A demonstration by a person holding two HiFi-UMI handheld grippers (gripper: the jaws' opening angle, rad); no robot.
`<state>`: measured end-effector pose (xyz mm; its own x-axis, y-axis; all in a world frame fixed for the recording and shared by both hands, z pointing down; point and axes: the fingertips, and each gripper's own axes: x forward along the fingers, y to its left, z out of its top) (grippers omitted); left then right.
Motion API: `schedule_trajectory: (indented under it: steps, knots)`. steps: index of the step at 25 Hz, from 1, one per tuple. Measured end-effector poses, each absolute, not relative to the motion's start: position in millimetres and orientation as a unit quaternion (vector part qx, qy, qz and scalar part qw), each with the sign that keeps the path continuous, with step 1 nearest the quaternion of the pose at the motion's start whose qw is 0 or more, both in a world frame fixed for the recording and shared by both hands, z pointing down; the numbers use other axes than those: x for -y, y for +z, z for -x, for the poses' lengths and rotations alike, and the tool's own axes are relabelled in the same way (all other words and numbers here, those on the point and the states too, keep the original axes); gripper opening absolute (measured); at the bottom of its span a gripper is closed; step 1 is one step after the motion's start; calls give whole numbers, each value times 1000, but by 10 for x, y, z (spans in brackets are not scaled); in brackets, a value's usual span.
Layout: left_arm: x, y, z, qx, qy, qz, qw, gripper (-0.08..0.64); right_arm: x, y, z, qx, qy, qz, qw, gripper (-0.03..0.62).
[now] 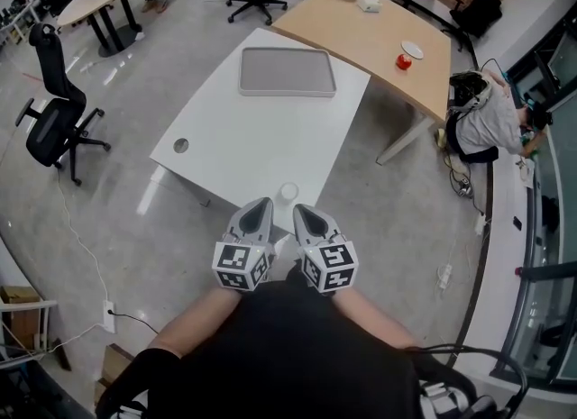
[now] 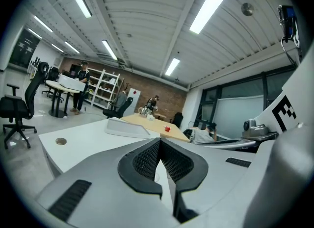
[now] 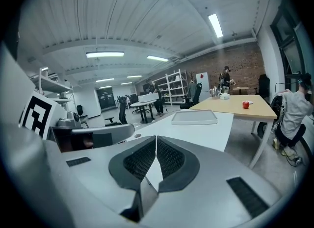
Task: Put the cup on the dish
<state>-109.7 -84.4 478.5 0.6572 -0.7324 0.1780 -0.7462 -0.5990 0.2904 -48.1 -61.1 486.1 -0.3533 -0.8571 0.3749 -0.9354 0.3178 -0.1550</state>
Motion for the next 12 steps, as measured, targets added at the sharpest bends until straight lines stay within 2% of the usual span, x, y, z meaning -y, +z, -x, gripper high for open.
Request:
schedule_trajectory:
  steps: [12]
  knots:
    - [1050, 4956, 1075, 427, 48, -886, 176, -3, 851, 5001, 372, 806, 187, -547, 127, 14]
